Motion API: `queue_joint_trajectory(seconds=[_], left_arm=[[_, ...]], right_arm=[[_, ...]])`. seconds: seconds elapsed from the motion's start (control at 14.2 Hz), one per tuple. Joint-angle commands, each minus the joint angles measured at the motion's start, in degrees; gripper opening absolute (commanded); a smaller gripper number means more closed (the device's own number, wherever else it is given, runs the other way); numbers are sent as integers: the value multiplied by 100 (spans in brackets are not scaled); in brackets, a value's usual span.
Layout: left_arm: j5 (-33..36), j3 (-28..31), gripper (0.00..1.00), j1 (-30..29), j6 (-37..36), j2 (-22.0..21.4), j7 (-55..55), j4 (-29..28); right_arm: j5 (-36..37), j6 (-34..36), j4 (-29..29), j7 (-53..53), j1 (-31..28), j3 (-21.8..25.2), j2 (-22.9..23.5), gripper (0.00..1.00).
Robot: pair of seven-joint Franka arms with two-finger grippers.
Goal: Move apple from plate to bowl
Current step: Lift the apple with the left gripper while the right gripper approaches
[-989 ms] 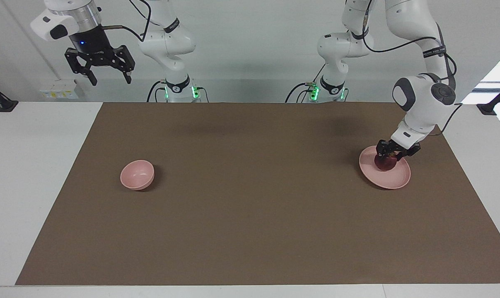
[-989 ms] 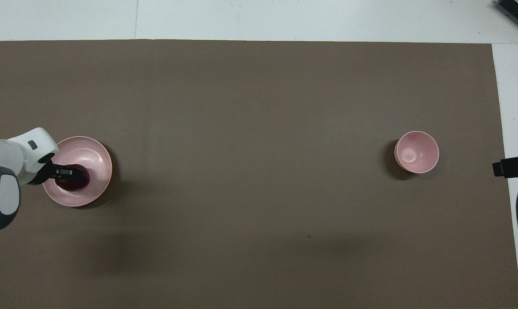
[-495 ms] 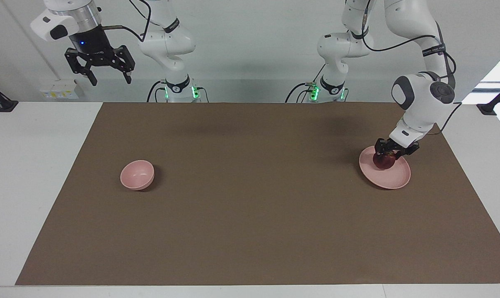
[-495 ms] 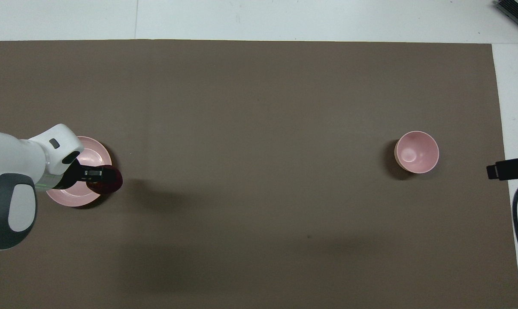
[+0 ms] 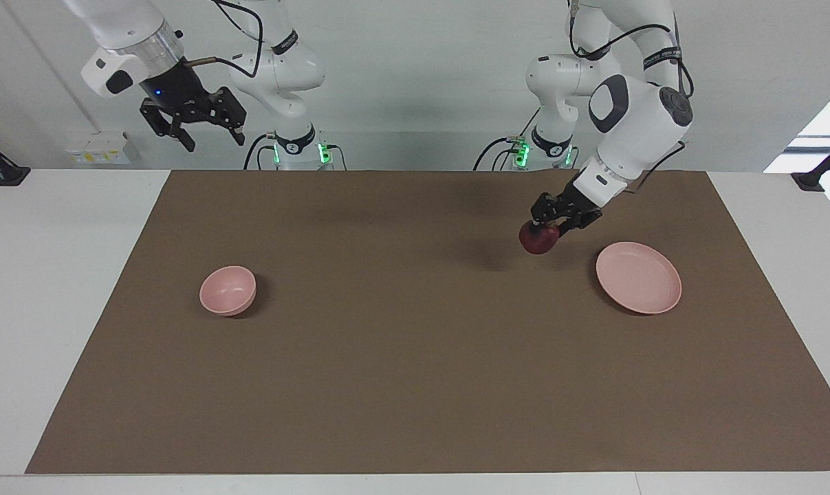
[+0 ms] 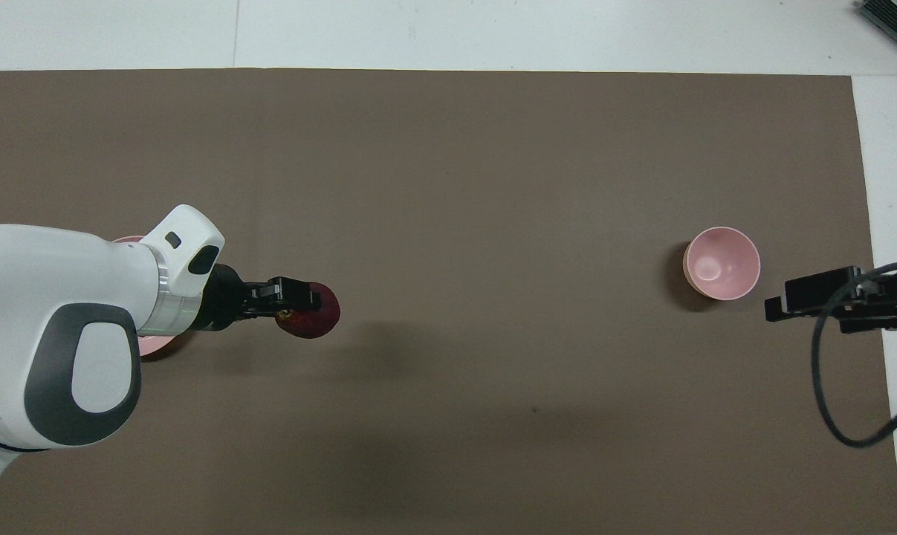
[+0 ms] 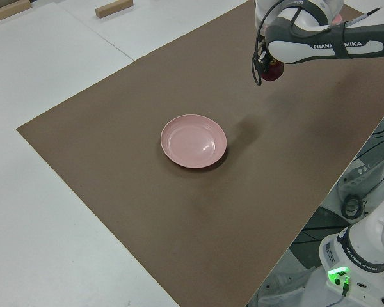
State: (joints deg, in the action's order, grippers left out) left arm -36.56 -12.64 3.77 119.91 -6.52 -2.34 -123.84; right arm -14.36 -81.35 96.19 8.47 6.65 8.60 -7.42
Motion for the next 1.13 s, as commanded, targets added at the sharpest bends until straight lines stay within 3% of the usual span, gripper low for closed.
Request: queue_joint_trajectory(seconds=[0.0, 0.35, 0.57, 1.06], left_arm=[[-868, -229, 0, 19, 59, 80, -91, 228], [-2669, -748, 0, 18, 392, 116, -74, 342], [-3768, -1327, 0, 10, 1584, 107, -82, 430], [-4948, -2163, 0, 10, 3159, 142, -30, 703]], right_arm=[[-609, -170, 313, 820, -6, -8, -85, 100], [-1734, -337, 322, 2200, -15, -8, 258, 100], [-2499, -512, 322, 3061, 12, -8, 556, 100], [-3949, -847, 304, 4206, 38, -17, 1172, 100]])
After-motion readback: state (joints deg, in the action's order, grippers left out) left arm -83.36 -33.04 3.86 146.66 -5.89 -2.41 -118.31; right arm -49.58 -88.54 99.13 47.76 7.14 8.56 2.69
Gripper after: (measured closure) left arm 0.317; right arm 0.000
